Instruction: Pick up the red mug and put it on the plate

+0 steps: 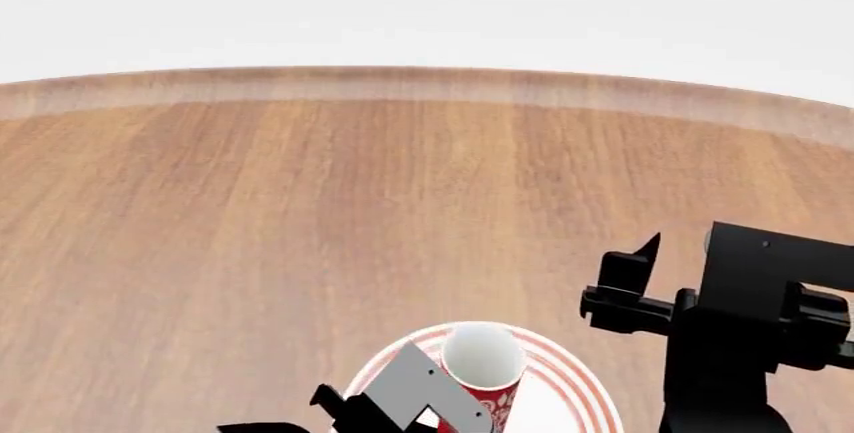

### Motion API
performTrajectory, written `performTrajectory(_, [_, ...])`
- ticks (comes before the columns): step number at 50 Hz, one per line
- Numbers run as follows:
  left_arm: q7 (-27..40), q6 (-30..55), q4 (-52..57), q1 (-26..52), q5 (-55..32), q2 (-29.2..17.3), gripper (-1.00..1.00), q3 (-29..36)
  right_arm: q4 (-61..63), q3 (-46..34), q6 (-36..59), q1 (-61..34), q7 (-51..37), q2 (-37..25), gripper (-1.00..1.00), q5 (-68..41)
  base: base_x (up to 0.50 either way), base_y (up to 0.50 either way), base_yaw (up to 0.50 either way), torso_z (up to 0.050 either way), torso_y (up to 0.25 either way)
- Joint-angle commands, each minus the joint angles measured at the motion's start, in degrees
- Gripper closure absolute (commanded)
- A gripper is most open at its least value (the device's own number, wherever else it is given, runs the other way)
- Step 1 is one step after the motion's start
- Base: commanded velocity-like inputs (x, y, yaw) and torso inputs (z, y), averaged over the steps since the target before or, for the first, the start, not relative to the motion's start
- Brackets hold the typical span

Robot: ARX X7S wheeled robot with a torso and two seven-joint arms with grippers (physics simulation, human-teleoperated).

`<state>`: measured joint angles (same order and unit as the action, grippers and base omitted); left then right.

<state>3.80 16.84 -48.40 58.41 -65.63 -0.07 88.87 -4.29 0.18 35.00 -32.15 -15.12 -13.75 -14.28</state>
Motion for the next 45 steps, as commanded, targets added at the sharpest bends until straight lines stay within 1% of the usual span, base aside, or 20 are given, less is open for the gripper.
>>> performTrajectory(1, [-0.75,2.21,-0.7,0.17,-1.93,0.07,1.0,-0.33,0.06,-0.09,0.07,0.06,-0.07,-0.15,-1.0,-0.37,0.0,0.0,0.0,0.0,0.0])
performTrajectory(8, [-1.17,3.83,-1.2,0.08,-3.2,0.07,1.0,-0.31,-0.39,-0.29,-0.43,0.08,-0.1,-0.11,-1.0,-0.39,0.0,0.0,0.0,0.0,0.001])
performTrajectory(22, [-0.76,4.41,-1.26,-0.08,-3.33,0.07,1.0,-0.25,-1.25,-0.57,-1.0,-0.04,-0.15,-0.14,-1.0,-0.58,0.0,0.0,0.0,0.0,0.0])
performTrajectory(23, [-1.03,4.64,-1.21,-0.07,-3.43,0.07,-1.0,-0.24,-1.18,-0.55,-0.98,-0.01,-0.17,-0.14,-1.0,-0.63,0.0,0.0,0.0,0.0,0.0])
performTrajectory(45, [-1.93,5.32,-1.11,-0.31,-2.42,0.07,-1.0,-0.2,-2.26,-1.14,-1.53,-0.32,-0.3,-0.2,-1.0,-0.86,0.0,0.0,0.0,0.0,0.0])
